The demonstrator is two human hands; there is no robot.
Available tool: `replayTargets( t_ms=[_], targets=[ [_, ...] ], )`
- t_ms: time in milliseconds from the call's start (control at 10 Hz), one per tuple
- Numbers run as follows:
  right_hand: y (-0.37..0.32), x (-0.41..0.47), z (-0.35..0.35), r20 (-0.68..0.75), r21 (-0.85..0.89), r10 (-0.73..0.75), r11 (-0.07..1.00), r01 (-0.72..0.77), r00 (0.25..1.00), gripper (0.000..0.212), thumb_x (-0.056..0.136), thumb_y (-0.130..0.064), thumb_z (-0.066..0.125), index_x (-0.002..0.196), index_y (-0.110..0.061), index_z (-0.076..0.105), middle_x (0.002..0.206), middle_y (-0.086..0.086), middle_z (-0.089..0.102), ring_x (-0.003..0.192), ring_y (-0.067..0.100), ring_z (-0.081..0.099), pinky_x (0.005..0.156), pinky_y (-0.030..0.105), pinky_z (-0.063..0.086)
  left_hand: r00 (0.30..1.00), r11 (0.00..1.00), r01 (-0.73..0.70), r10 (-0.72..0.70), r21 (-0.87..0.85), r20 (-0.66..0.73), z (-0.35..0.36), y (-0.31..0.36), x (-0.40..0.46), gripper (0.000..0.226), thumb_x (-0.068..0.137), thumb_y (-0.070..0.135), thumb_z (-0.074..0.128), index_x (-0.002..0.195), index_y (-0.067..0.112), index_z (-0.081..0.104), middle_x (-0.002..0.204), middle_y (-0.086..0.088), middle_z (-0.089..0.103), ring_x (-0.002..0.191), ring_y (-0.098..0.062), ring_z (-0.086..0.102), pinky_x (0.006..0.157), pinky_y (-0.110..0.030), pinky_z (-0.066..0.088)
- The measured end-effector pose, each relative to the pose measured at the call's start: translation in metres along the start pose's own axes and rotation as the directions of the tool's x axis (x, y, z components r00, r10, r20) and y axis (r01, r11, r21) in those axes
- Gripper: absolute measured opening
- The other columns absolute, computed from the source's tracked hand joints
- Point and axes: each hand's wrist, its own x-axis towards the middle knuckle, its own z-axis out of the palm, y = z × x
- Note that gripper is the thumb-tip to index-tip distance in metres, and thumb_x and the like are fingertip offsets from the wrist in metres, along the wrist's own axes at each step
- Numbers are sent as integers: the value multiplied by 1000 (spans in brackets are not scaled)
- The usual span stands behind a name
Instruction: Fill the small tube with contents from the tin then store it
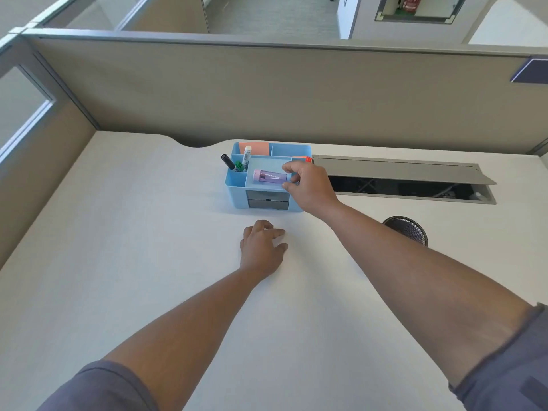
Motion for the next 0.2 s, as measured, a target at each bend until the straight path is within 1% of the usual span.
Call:
replayTargets(
  t_ms=[100,200],
  targets=[
    [-1,-13,-5,-33,-5,-17,1000,17,999,42,92,-8,69,133,-7,62,126,13,68,102,24,64,94,30,47,999,999,10,-12,39,48,-4,6,-2,44,89,29,70,132,27,66,137,4,51,132,-25,39,105,-37,35],
    [0,-37,-11,-69,-20,-40,999,39,997,42,93,-8,68,134,-8,61,130,12,66,112,26,64,99,33,50,994,999,40,-37,-25,98,-15,18,-5,43,88,24,71,131,22,65,141,0,54,132,-25,47,107,-37,42]
  ],
)
